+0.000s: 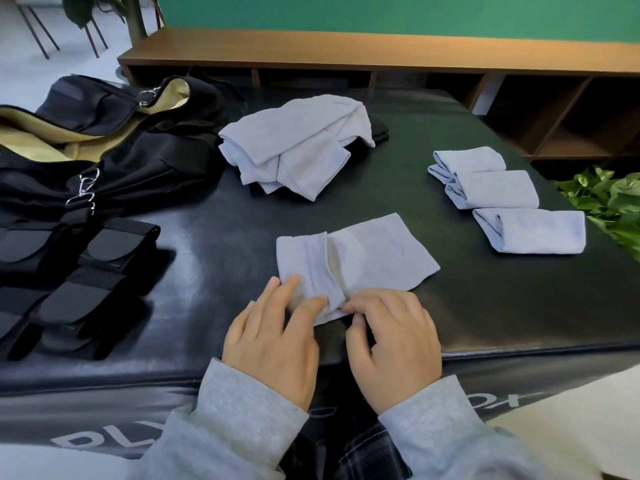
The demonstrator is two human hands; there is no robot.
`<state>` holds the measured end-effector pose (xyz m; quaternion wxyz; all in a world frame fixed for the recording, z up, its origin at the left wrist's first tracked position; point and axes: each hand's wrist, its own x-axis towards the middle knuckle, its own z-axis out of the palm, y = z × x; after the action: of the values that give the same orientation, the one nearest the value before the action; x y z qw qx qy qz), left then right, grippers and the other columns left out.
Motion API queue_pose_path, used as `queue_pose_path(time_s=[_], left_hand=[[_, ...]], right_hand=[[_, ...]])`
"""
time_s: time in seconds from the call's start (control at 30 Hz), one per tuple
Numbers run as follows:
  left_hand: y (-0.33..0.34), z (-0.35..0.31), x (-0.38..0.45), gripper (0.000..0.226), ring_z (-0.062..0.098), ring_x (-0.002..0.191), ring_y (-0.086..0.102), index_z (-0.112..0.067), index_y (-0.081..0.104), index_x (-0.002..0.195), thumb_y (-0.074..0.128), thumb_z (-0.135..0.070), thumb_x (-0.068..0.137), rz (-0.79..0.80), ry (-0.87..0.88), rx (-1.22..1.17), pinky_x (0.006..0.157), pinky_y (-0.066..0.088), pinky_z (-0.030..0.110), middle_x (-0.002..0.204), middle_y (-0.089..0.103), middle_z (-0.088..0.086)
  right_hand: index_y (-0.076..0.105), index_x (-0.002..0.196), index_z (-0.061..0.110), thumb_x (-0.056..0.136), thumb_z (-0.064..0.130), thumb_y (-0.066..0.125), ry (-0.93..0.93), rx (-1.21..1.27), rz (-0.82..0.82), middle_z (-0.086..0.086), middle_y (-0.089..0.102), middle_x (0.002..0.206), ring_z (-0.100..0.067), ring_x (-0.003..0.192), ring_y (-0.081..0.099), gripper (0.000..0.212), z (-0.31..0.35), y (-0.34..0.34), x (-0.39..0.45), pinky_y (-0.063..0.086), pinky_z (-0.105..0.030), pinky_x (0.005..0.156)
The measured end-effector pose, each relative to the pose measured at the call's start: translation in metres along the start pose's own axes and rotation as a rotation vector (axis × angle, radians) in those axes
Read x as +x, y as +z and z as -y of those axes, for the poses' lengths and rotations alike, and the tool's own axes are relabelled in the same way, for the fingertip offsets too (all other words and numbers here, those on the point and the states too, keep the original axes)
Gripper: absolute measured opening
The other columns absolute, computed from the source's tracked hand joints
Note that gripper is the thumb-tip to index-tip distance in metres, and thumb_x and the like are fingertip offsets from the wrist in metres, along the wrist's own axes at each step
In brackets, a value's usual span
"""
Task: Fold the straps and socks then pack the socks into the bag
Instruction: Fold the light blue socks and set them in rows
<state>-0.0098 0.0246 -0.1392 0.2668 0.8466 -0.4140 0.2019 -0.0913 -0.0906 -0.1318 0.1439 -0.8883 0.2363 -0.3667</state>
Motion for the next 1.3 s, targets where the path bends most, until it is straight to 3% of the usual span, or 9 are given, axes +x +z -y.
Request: queue_pose_path(time_s=[0.13,0.33,0.53,0.6,0.77,0.93,1.13,1.2,1.3], left_hand=[[-0.002,0.000,0.000,0.029,0.025,0.126,0.049,-0.032,0.049,0.112,0.040,-0.040,0.086,0.100,-0.028,0.027,0.098,0.032,0.039,0.133,0.054,0.005],[-0.004,0.000,0.001,0.034,0.026,0.128,0.045,-0.032,0.049,0.114,0.038,-0.045,0.085,0.158,-0.039,0.067,0.100,0.030,0.042,0.137,0.050,0.006],[-0.001,0.001,0.001,0.044,0.026,0.132,0.037,-0.028,0.047,0.121,0.037,-0.049,0.083,0.179,-0.037,0.122,0.101,0.028,0.046,0.141,0.046,0.007],[0.000,0.001,0.000,0.047,0.026,0.133,0.036,-0.027,0.047,0.123,0.037,-0.049,0.083,0.175,-0.035,0.130,0.102,0.028,0.046,0.142,0.045,0.007],[0.004,0.002,-0.001,0.056,0.027,0.133,0.033,-0.017,0.051,0.126,0.036,-0.050,0.084,0.148,-0.043,0.180,0.100,0.028,0.050,0.143,0.043,0.009],[0.007,0.002,0.000,0.074,0.028,0.134,0.030,-0.001,0.050,0.131,0.011,-0.053,0.094,0.140,-0.072,0.233,0.101,0.026,0.050,0.144,0.041,0.014],[0.006,0.002,-0.001,0.060,0.024,0.133,0.032,-0.012,0.041,0.137,0.031,-0.049,0.090,0.029,-0.006,0.166,0.102,0.028,0.046,0.144,0.040,0.011],[0.005,0.003,-0.002,0.055,0.023,0.130,0.039,-0.021,0.044,0.133,0.042,-0.044,0.084,-0.029,0.043,0.108,0.099,0.033,0.044,0.141,0.044,0.008],[0.003,0.003,-0.004,0.040,0.021,0.110,0.049,-0.025,0.054,0.119,0.048,-0.040,0.083,-0.109,0.085,0.034,0.089,0.037,0.035,0.121,0.049,-0.001]], right_hand=[[0.066,0.081,0.026,0.078,0.024,0.046,0.006,-0.014,0.008,0.015,0.062,0.087,-0.007,0.089,0.049,0.021,0.001,0.000,0.000,0.030,-0.017,0.075],[0.066,0.084,0.025,0.078,0.024,0.046,0.002,-0.019,0.001,0.015,0.063,0.089,-0.007,0.091,0.048,0.021,0.001,0.000,0.000,0.031,-0.018,0.077],[0.058,0.113,0.013,0.078,0.034,0.043,0.153,-0.147,0.005,-0.004,0.057,0.127,-0.023,0.127,0.042,0.044,0.004,0.006,0.000,0.028,-0.036,0.102],[0.059,0.115,0.011,0.079,0.039,0.040,0.194,-0.210,0.067,-0.006,0.057,0.129,-0.026,0.127,0.045,0.049,0.005,0.006,0.001,0.025,-0.039,0.104],[0.065,0.099,0.018,0.077,0.041,0.041,0.183,-0.245,0.095,0.002,0.062,0.106,-0.020,0.102,0.055,0.040,0.009,0.000,0.003,0.030,-0.034,0.092],[0.066,0.080,0.026,0.074,0.035,0.044,0.157,-0.255,0.071,0.010,0.060,0.081,-0.017,0.078,0.056,0.025,0.016,-0.002,0.003,0.026,-0.031,0.082],[0.058,0.057,0.030,0.077,0.037,0.041,0.127,-0.148,0.164,0.010,0.054,0.059,-0.012,0.063,0.052,0.028,0.022,-0.011,0.012,0.020,-0.027,0.068],[0.061,0.062,0.031,0.076,0.039,0.040,0.153,-0.103,0.123,0.011,0.058,0.067,-0.013,0.071,0.052,0.026,0.016,-0.014,0.018,0.017,-0.027,0.068],[0.067,0.085,0.030,0.074,0.044,0.039,0.235,-0.066,0.120,0.007,0.061,0.109,-0.012,0.111,0.040,0.033,0.002,-0.017,0.024,0.020,-0.029,0.087]])
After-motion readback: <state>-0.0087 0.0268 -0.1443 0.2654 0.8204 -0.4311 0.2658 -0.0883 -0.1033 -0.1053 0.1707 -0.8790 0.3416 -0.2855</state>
